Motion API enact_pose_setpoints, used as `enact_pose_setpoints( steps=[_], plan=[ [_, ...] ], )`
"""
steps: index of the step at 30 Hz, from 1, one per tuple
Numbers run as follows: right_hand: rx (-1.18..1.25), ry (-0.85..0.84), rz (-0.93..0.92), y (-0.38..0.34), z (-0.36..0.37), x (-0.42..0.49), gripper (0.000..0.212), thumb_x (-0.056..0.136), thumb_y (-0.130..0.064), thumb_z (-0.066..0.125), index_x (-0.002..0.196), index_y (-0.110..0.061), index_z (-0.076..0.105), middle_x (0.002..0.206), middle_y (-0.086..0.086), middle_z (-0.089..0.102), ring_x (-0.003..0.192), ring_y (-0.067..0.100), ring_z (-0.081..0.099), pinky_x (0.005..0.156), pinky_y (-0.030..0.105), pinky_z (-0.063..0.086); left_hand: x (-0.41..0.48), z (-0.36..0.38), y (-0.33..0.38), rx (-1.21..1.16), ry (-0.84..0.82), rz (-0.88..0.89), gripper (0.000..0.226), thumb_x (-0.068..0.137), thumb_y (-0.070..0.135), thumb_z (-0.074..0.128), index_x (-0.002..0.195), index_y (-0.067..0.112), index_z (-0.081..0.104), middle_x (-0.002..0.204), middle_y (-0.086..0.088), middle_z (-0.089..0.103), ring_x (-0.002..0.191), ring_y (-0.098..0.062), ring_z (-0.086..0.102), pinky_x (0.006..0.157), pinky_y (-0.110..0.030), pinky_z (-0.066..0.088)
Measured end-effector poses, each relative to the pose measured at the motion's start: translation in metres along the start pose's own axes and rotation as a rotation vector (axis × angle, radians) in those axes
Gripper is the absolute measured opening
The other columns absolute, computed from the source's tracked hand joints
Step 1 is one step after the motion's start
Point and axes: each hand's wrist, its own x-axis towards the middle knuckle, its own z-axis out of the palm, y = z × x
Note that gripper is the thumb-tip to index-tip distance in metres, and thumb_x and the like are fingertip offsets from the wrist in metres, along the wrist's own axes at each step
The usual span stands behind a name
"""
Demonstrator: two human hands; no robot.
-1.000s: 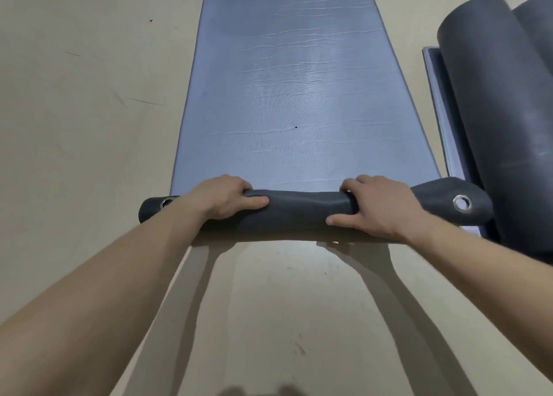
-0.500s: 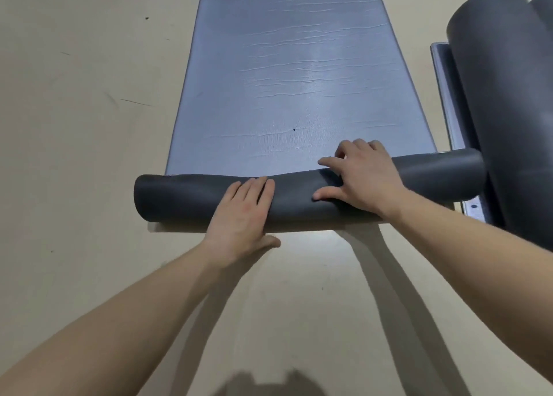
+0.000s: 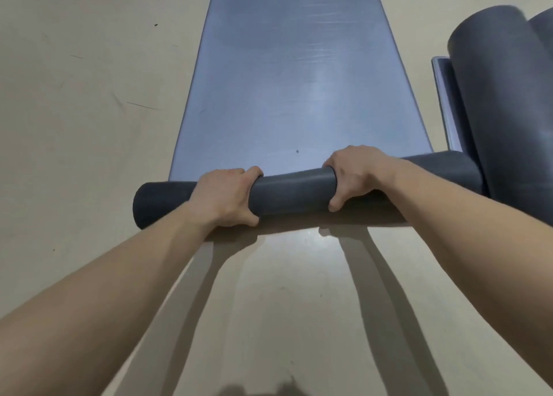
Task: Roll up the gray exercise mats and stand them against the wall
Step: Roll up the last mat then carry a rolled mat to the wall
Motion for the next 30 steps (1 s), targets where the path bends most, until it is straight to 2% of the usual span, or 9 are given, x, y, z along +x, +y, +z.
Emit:
enact_pose_setpoints(
  steps=[3, 5, 8, 11, 14, 16, 19, 24, 30],
  plan=[
    [0.08, -0.094, -0.024, -0.005, 0.019, -0.021, 0.07, 0.057, -0.059, 0.088, 0.115, -0.03, 0.062, 0.109, -0.007, 0.07, 0.094, 0.016, 0.065, 0.084, 0.036, 0.053, -0.001, -0.018, -0.002, -0.011, -0.273, 0.066, 0.07, 0.06, 0.061, 0.08, 0.118, 0.042, 0.045, 0.093, 0.01, 0.064, 0.081, -0.016, 0.06, 0.069, -0.033, 0.048],
    [-0.083, 0.19, -0.008, -0.005, 0.055, -0.039, 0.097, 0.056, -0.064, 0.085, 0.138, -0.026, 0.047, 0.121, -0.001, 0.062, 0.108, 0.026, 0.059, 0.094, 0.043, 0.048, 0.004, -0.024, -0.001, -0.089, -0.376, 0.061, 0.067, 0.06, 0.056, 0.086, 0.114, 0.042, 0.049, 0.095, 0.013, 0.063, 0.086, -0.014, 0.06, 0.073, -0.033, 0.048],
    [-0.314, 0.518, 0.0, -0.007, 0.099, -0.049, 0.108, 0.047, -0.055, 0.09, 0.138, -0.017, 0.044, 0.115, 0.008, 0.058, 0.097, 0.034, 0.059, 0.09, 0.049, 0.046, 0.015, -0.032, -0.002, -0.209, -0.483, 0.054, 0.069, 0.058, 0.052, 0.092, 0.114, 0.04, 0.053, 0.102, 0.014, 0.065, 0.096, -0.016, 0.061, 0.084, -0.035, 0.051],
    [-0.26, 0.334, -0.002, -0.002, 0.068, -0.037, 0.093, 0.054, -0.056, 0.082, 0.133, -0.025, 0.043, 0.113, 0.004, 0.056, 0.096, 0.031, 0.059, 0.08, 0.041, 0.045, 0.014, -0.032, 0.0, -0.142, -0.396, 0.019, 0.083, 0.058, 0.066, 0.087, 0.125, 0.036, 0.047, 0.115, 0.009, 0.061, 0.102, -0.02, 0.058, 0.086, -0.039, 0.049],
    [-0.064, 0.076, -0.031, 0.007, 0.017, -0.015, 0.092, 0.052, -0.059, 0.088, 0.128, -0.034, 0.045, 0.111, -0.004, 0.06, 0.097, 0.026, 0.059, 0.079, 0.038, 0.047, -0.002, -0.01, 0.016, 0.215, 0.101, 0.054, 0.096, 0.06, 0.076, 0.074, 0.135, 0.025, 0.04, 0.123, 0.001, 0.055, 0.106, -0.026, 0.057, 0.088, -0.043, 0.046],
    [0.067, -0.068, -0.017, 0.013, -0.005, 0.002, 0.091, 0.049, -0.054, 0.095, 0.126, -0.035, 0.05, 0.115, -0.007, 0.063, 0.098, 0.022, 0.058, 0.085, 0.038, 0.048, -0.008, 0.009, 0.029, 0.288, 0.255, 0.045, 0.102, 0.066, 0.067, 0.078, 0.143, 0.019, 0.033, 0.133, -0.007, 0.052, 0.114, -0.032, 0.056, 0.098, -0.048, 0.044],
    [0.052, -0.09, 0.009, 0.011, -0.002, 0.016, 0.101, 0.049, -0.058, 0.095, 0.135, -0.035, 0.047, 0.128, -0.003, 0.059, 0.11, 0.024, 0.054, 0.091, 0.04, 0.046, 0.004, 0.014, 0.028, 0.157, 0.197, -0.018, 0.098, 0.068, 0.06, 0.079, 0.145, 0.025, 0.028, 0.135, -0.005, 0.052, 0.118, -0.031, 0.055, 0.104, -0.049, 0.041],
    [-0.32, 0.489, -0.002, -0.002, 0.064, -0.001, 0.115, 0.053, -0.066, 0.086, 0.146, -0.023, 0.034, 0.13, 0.006, 0.055, 0.115, 0.032, 0.054, 0.1, 0.05, 0.039, 0.028, -0.01, 0.018, 0.099, 0.048, 0.057, 0.093, 0.062, 0.062, 0.08, 0.138, 0.03, 0.037, 0.119, 0.001, 0.058, 0.096, -0.026, 0.061, 0.085, -0.041, 0.05],
    [-0.135, 0.133, -0.058, -0.01, 0.021, -0.01, 0.093, 0.049, -0.069, 0.086, 0.123, -0.031, 0.043, 0.103, -0.003, 0.06, 0.09, 0.026, 0.061, 0.076, 0.039, 0.05, 0.029, -0.036, 0.012, -0.094, -0.361, 0.047, 0.084, 0.056, 0.059, 0.09, 0.121, 0.036, 0.043, 0.101, 0.008, 0.058, 0.093, -0.021, 0.058, 0.08, -0.037, 0.048]
  ],
)
